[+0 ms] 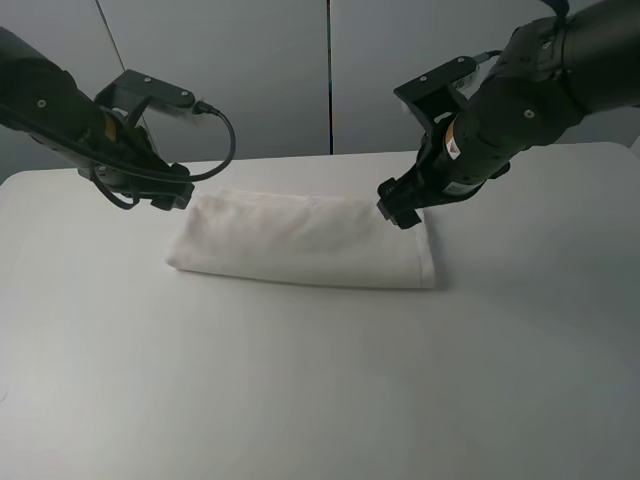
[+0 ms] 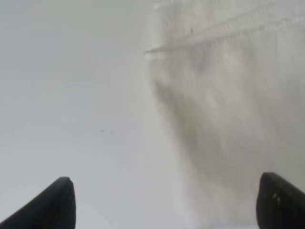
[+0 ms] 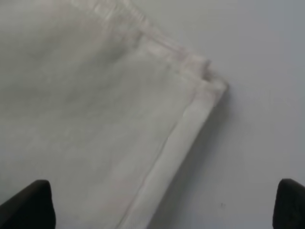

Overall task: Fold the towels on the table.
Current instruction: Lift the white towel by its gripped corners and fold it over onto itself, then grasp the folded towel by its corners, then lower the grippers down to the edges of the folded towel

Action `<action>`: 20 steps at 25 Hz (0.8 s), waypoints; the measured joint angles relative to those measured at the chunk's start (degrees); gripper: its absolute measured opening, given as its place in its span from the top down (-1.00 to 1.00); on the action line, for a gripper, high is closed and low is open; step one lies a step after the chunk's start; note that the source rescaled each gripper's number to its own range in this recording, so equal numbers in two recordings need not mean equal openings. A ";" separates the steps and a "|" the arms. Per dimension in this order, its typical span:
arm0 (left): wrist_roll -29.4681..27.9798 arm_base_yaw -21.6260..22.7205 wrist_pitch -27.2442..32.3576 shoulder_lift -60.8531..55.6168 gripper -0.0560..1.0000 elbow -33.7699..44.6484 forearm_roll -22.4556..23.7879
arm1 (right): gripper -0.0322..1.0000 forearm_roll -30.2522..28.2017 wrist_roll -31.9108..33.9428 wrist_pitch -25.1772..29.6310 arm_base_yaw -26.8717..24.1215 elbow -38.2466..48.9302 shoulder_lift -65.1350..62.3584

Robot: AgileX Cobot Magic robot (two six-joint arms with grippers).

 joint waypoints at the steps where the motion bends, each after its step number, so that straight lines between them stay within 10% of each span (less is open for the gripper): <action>1: -0.23 0.00 0.00 0.00 -0.95 0.00 0.00 | -0.99 -0.28 0.97 0.25 0.00 0.00 0.00; 12: -5.67 0.45 0.65 0.25 -0.95 -0.91 0.02 | -1.00 2.51 6.41 2.72 0.00 -0.56 0.00; 20: -7.40 4.62 12.78 7.08 -0.95 -13.51 -6.83 | -1.00 15.60 3.07 12.03 -4.98 -8.74 1.79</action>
